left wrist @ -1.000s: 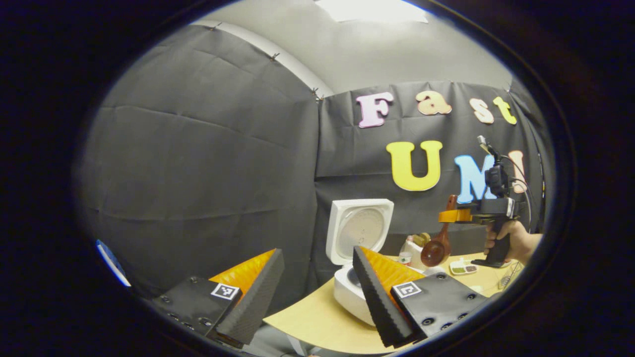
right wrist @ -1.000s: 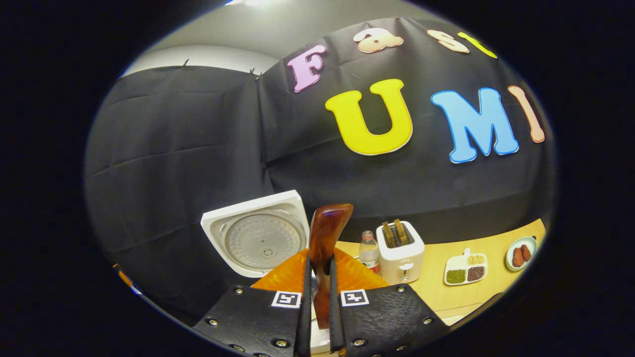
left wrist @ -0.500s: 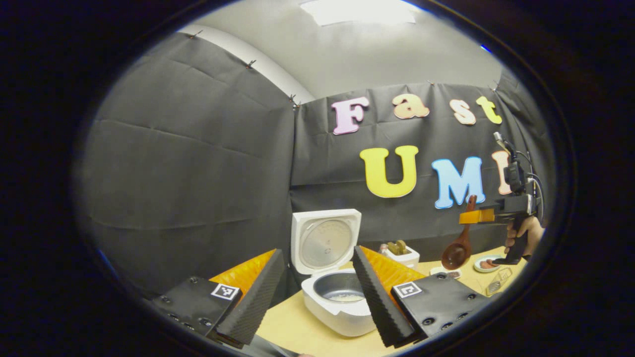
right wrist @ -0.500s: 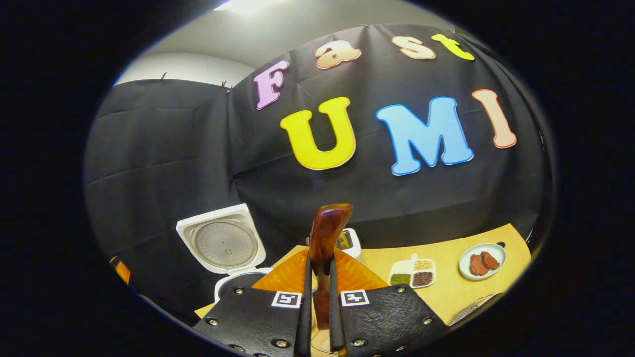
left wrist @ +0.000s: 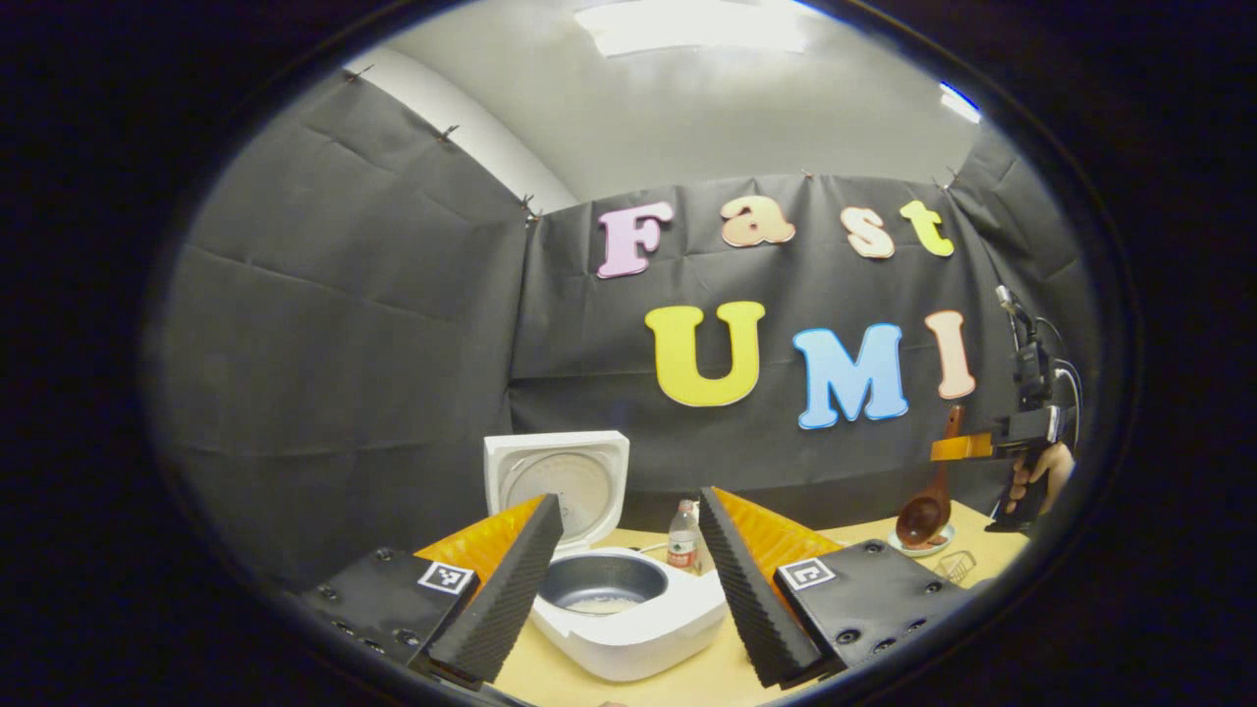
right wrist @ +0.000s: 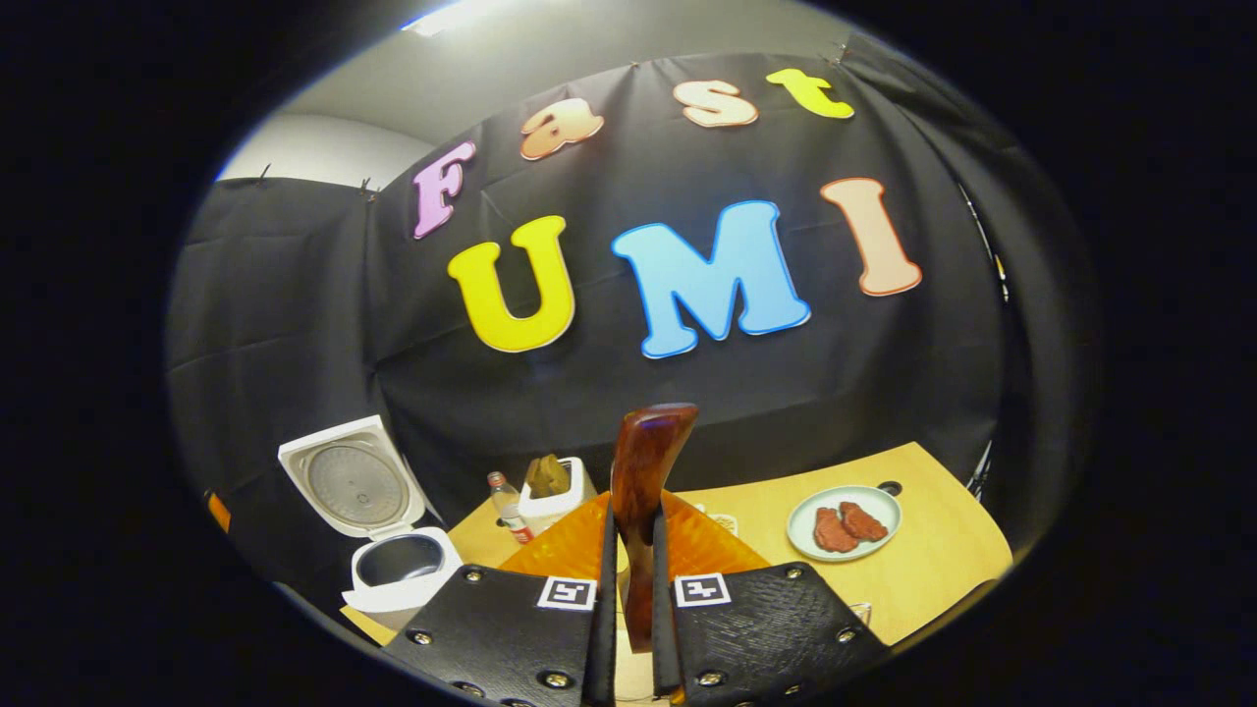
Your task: Close the left gripper, press the button to open the rice cooker; take a wooden spoon from the chopstick holder with the right hand, scoop a spoonful of rice and pour it into the rice cooker, then put the wooden spoon back into the chopstick holder.
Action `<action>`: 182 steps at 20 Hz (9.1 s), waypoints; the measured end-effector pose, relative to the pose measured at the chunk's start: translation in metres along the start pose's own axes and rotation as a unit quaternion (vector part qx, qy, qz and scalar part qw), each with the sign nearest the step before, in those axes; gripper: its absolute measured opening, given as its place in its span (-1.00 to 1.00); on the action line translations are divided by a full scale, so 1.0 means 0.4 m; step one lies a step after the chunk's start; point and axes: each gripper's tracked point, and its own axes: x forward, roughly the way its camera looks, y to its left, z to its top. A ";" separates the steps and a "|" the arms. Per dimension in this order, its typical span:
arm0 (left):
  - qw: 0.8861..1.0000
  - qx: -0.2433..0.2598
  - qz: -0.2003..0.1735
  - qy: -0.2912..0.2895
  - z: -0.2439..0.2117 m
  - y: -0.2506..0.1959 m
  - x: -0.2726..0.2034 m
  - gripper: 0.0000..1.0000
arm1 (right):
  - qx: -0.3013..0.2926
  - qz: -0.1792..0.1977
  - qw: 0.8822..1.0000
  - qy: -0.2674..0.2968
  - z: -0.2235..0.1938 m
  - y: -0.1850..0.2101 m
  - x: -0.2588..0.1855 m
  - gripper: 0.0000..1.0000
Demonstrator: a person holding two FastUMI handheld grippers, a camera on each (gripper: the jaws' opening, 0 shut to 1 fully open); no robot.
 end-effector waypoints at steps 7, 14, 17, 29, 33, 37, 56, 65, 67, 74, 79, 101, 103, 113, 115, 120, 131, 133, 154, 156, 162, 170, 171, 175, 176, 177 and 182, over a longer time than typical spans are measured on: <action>1.000 0.005 -0.014 0.013 -0.006 -0.088 0.010 0.94 | 0.019 -0.082 0.996 0.015 -0.085 -0.226 -0.012 -0.70; 1.000 0.017 -0.010 0.017 -0.003 -0.106 -0.002 0.94 | 0.056 -0.143 0.987 0.036 -0.183 -0.369 -0.021 -0.70; 1.000 0.021 -0.009 0.018 -0.003 -0.103 -0.003 0.97 | 0.068 -0.169 0.982 0.049 -0.233 -0.411 -0.021 -0.70; 0.999 0.023 -0.021 0.021 -0.009 -0.110 -0.003 0.93 | 0.107 -0.178 0.969 0.130 -0.394 -0.438 -0.057 -0.63; 0.999 0.022 -0.032 0.022 -0.010 -0.128 0.015 0.93 | 0.036 -0.207 0.973 0.093 -0.316 -0.474 -0.104 -0.33; 0.999 0.014 -0.032 0.030 -0.015 -0.136 0.042 0.90 | -0.056 -0.244 0.967 0.046 -0.207 -0.500 -0.160 1.00; 0.996 0.042 0.070 -0.019 0.172 0.120 0.468 0.92 | -0.089 -0.274 0.957 -0.036 -0.018 -0.400 -0.361 1.00; 0.996 0.023 0.084 0.002 0.173 0.237 0.679 0.93 | -0.094 -0.288 0.951 -0.063 -0.013 -0.344 -0.439 1.00; 0.997 0.014 0.078 0.021 0.148 0.258 0.728 0.92 | -0.097 -0.295 0.949 -0.060 -0.021 -0.340 -0.454 0.99; 0.990 0.009 0.106 0.092 0.007 0.377 0.907 0.89 | -0.109 -0.310 0.943 -0.050 -0.052 -0.330 -0.499 1.00; 0.983 0.003 0.113 0.146 -0.097 0.401 1.012 0.92 | -0.123 -0.318 0.939 -0.035 -0.075 -0.335 -0.507 0.94; 0.972 -0.040 0.119 0.199 -0.173 0.275 0.851 0.93 | -0.133 -0.235 0.962 -0.032 -0.042 -0.352 -0.421 0.99; 0.971 -0.043 0.119 0.203 -0.187 0.248 0.818 0.93 | -0.132 -0.233 0.963 -0.038 -0.028 -0.363 -0.422 0.99; 0.967 -0.037 0.111 0.226 -0.284 0.147 0.687 0.94 | -0.129 -0.224 0.965 -0.051 -0.011 -0.409 -0.415 0.99; 0.966 -0.035 0.108 0.234 -0.308 0.125 0.661 0.94 | -0.128 -0.220 0.966 -0.050 -0.014 -0.412 -0.418 0.99; 0.961 -0.030 0.107 0.253 -0.368 0.083 0.603 0.94 | -0.123 -0.227 0.965 -0.049 -0.024 -0.438 -0.418 0.99; 0.949 -0.019 0.094 0.299 -0.560 0.017 0.506 0.93 | -0.131 -0.220 0.966 -0.035 -0.054 -0.442 -0.429 0.99; 0.948 -0.007 0.089 0.304 -0.587 0.014 0.499 0.94 | -0.136 -0.221 0.965 -0.036 -0.051 -0.444 -0.433 0.99; 0.992 0.025 -0.036 0.115 -0.200 -0.147 0.344 0.94 | -0.083 -0.121 0.986 -0.073 -0.001 -0.192 -0.432 0.99; 0.995 0.022 -0.060 0.083 -0.140 -0.200 0.270 0.97 | -0.077 -0.110 0.987 -0.092 0.017 -0.168 -0.445 0.99; 0.994 -0.013 -0.104 0.014 -0.041 -0.300 0.059 0.94 | -0.077 -0.090 0.985 -0.124 0.020 -0.122 -0.469 0.99; 0.994 -0.019 -0.103 0.015 -0.048 -0.332 -0.041 0.94 | -0.084 -0.096 0.983 -0.134 -0.018 -0.087 -0.494 0.99; 0.994 -0.022 -0.102 0.017 -0.045 -0.327 -0.040 0.97 | -0.083 -0.092 0.983 -0.133 -0.020 -0.082 -0.491 0.99; 0.995 -0.011 -0.098 0.004 -0.022 -0.311 -0.034 0.99 | -0.095 -0.091 0.981 -0.140 -0.005 -0.080 -0.487 0.99; 0.995 -0.010 -0.099 0.002 -0.013 -0.310 -0.036 0.99 | -0.101 -0.092 0.980 -0.144 0.001 -0.081 -0.487 0.99; 0.995 -0.010 -0.097 -0.001 -0.008 -0.309 -0.032 0.99 | -0.106 -0.092 0.979 -0.146 0.004 -0.080 -0.488 0.99; 0.995 -0.012 -0.096 -0.011 0.016 -0.306 -0.038 0.94 | -0.109 -0.089 0.979 -0.149 0.004 -0.056 -0.490 0.99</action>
